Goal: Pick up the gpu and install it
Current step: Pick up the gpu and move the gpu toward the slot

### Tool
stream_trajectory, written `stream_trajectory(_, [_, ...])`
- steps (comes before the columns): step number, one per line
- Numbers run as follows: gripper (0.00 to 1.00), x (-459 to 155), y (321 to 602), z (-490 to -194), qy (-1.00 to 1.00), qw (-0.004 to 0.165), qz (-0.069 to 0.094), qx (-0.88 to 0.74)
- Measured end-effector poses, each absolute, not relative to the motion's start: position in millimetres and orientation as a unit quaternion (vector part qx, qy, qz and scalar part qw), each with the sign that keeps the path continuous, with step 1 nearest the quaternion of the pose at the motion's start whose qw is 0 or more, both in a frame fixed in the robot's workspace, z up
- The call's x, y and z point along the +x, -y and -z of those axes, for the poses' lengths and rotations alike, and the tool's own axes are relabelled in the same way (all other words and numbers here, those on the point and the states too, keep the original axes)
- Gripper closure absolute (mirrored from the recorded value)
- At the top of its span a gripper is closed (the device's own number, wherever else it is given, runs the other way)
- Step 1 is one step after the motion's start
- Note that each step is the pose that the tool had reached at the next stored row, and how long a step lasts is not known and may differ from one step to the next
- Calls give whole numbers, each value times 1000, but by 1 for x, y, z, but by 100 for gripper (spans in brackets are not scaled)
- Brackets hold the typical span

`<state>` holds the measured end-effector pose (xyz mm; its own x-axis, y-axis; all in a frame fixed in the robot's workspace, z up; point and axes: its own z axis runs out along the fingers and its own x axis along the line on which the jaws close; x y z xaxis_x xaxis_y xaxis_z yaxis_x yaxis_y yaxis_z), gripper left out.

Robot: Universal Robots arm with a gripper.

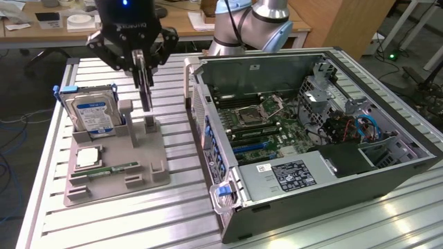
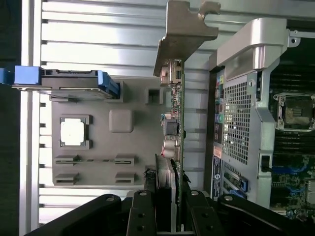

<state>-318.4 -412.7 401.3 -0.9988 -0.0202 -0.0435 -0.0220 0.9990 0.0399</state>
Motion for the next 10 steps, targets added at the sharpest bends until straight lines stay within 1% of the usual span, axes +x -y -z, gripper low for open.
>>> stream_trajectory(5, [73,-318,413,-421,-1000,21,-20,-11])
stream_trajectory(10, [73,-308,413,-422,-1000,22,-20,-11])
